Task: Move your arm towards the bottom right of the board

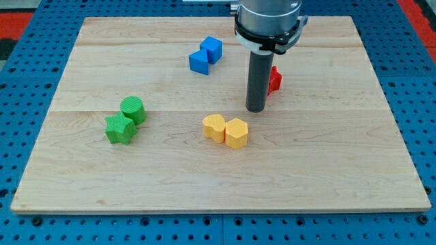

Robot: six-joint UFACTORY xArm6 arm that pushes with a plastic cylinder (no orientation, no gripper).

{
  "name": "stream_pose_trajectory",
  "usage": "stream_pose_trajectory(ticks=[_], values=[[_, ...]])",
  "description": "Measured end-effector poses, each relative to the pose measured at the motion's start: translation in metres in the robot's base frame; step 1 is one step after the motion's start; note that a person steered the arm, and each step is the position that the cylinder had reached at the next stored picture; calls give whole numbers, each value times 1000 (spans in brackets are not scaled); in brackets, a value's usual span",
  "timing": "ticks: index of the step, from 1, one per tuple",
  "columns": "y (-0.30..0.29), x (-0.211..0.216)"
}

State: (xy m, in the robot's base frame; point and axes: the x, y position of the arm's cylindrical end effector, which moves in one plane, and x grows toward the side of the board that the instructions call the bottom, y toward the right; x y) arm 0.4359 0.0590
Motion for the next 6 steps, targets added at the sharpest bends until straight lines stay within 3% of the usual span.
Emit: stream_pose_trajectory(ticks=[6], values=[[110, 80]])
